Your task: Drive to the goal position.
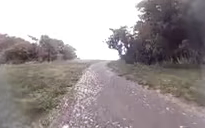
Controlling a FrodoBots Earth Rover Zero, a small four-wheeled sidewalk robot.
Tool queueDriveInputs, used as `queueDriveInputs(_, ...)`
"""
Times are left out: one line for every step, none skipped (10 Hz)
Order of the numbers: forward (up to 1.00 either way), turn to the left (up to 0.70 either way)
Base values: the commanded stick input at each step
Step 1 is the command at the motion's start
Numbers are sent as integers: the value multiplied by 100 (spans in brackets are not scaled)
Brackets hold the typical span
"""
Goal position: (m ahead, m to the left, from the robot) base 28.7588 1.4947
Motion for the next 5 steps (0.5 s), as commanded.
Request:
queueDriveInputs(85, 0)
queueDriveInputs(85, 0)
queueDriveInputs(85, 0)
queueDriveInputs(85, 0)
queueDriveInputs(85, 0)
